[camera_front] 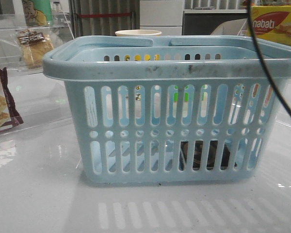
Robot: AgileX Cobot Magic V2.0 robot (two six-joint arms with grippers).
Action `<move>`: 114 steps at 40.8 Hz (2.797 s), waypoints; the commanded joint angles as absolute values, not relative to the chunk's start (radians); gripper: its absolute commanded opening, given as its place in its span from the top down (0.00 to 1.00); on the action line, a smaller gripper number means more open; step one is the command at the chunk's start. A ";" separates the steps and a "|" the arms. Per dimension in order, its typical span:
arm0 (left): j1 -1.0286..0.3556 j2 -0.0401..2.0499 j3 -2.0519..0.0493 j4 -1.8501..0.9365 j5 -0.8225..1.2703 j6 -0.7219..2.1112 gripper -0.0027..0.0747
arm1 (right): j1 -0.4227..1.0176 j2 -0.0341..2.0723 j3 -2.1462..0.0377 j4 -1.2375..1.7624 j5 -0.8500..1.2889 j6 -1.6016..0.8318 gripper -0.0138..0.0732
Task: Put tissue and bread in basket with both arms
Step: 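Carry the tissue pack over the basket and release it inside, then move the left gripper over the wrapped bread bun on the stand, then grasp the wrapped bread bun with the left gripper and lift it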
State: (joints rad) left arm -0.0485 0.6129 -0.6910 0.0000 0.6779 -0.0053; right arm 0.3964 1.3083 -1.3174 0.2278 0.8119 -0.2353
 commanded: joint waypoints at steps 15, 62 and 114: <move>-0.056 0.620 -0.728 -0.006 0.604 -0.014 0.38 | 0.398 0.834 -0.930 0.208 0.685 -0.270 0.22; -0.101 1.586 -1.402 0.011 0.427 0.000 0.19 | 0.398 0.786 -0.877 0.208 0.715 -0.270 0.22; -0.091 1.885 -1.637 -0.006 0.274 0.000 0.85 | 0.398 0.786 -0.877 0.208 0.714 -0.270 0.22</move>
